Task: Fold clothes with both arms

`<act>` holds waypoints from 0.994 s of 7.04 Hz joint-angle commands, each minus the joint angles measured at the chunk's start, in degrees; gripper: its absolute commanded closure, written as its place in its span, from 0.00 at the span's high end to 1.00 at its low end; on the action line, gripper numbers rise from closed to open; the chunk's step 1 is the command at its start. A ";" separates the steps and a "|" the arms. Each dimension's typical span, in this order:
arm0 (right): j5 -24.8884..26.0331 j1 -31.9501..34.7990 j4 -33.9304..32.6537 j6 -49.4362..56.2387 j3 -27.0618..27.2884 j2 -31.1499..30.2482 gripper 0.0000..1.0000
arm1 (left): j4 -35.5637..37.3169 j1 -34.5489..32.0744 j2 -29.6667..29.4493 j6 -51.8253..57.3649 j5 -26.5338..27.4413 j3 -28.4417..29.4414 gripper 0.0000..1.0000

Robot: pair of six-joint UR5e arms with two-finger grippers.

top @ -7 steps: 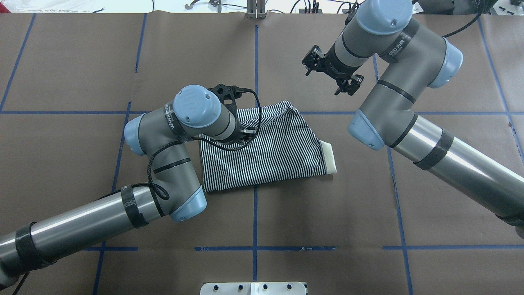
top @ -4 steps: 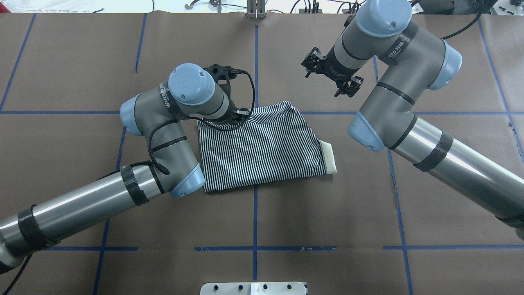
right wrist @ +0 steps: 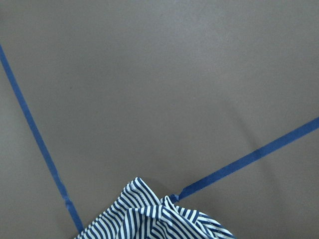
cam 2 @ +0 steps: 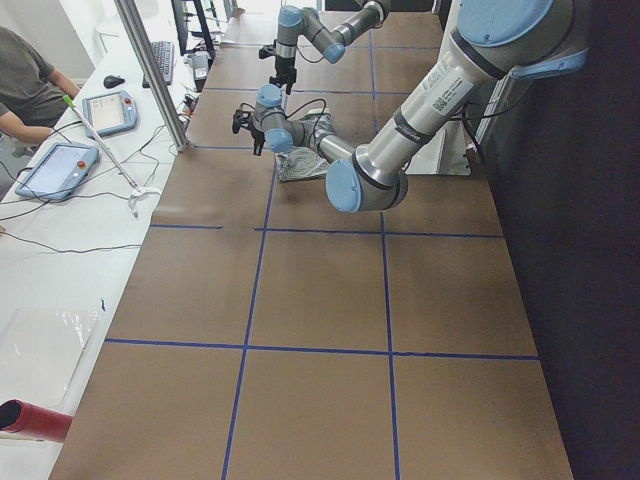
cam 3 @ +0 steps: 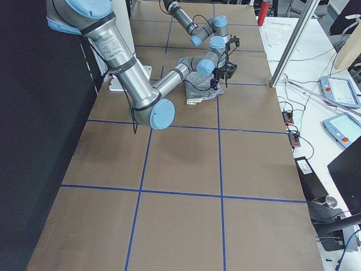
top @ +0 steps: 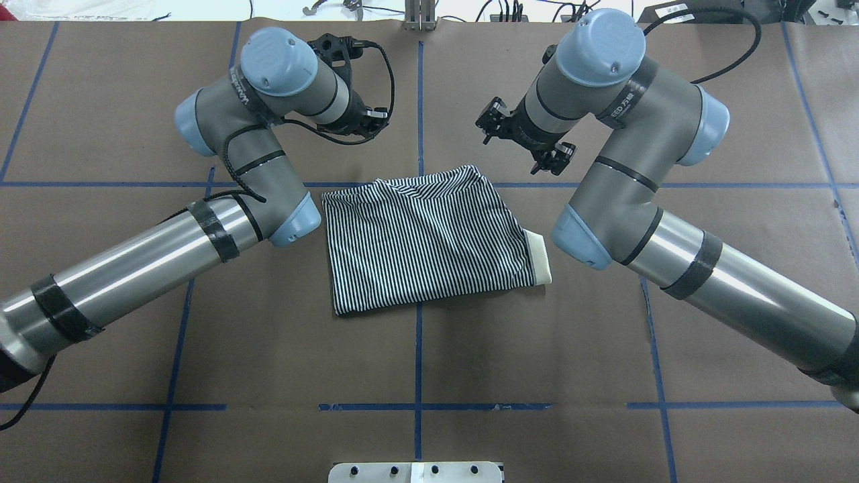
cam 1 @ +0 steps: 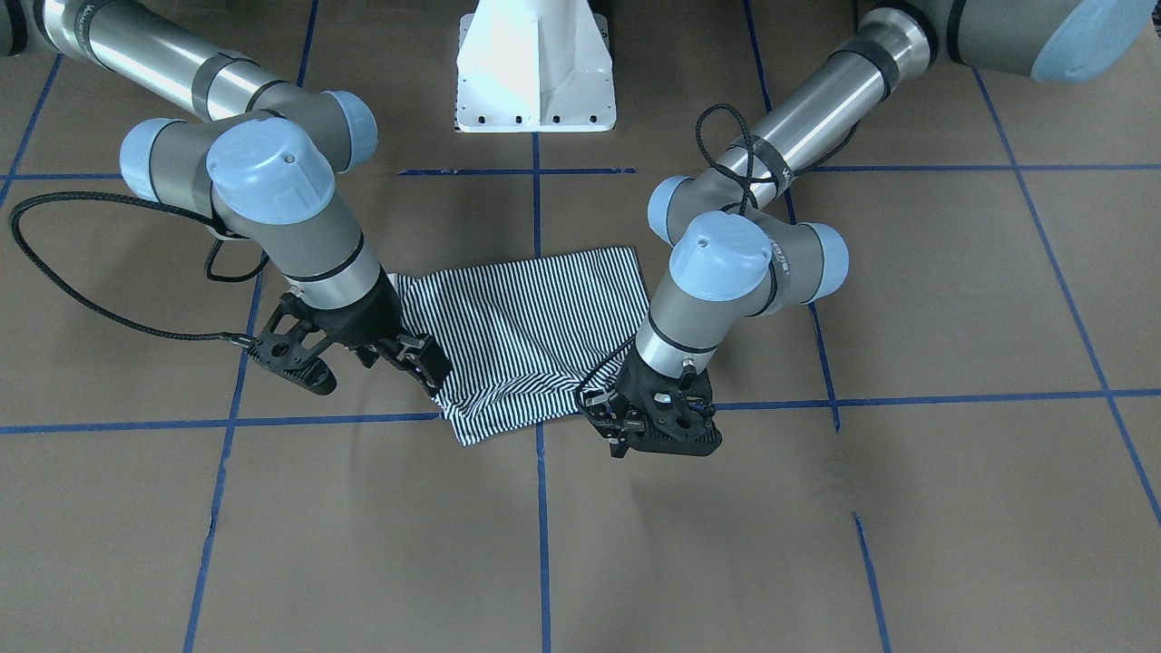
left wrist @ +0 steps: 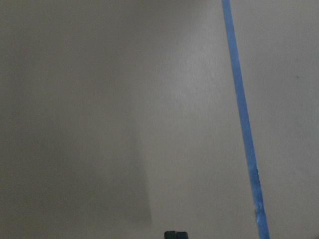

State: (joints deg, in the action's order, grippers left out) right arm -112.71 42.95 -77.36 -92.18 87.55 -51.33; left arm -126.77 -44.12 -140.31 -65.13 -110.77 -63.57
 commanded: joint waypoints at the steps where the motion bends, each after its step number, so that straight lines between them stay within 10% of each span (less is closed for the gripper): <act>1: 4.49 -5.92 -0.07 -0.10 -0.62 1.31 0.99 | 3.61 -3.42 4.65 0.18 -4.63 -9.31 0.00; 3: 8.73 -8.75 -0.25 -0.73 -2.03 1.67 0.00 | 4.08 -5.52 13.62 0.26 -6.47 -19.98 0.00; 7: 9.00 -9.12 0.71 4.89 -16.53 11.51 0.00 | 4.16 -5.98 16.29 1.58 -6.30 -23.27 0.00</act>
State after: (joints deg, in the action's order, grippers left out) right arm -103.76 33.23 -77.12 -89.12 73.56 -41.26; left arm -122.62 -50.08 -124.30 -63.58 -117.07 -86.49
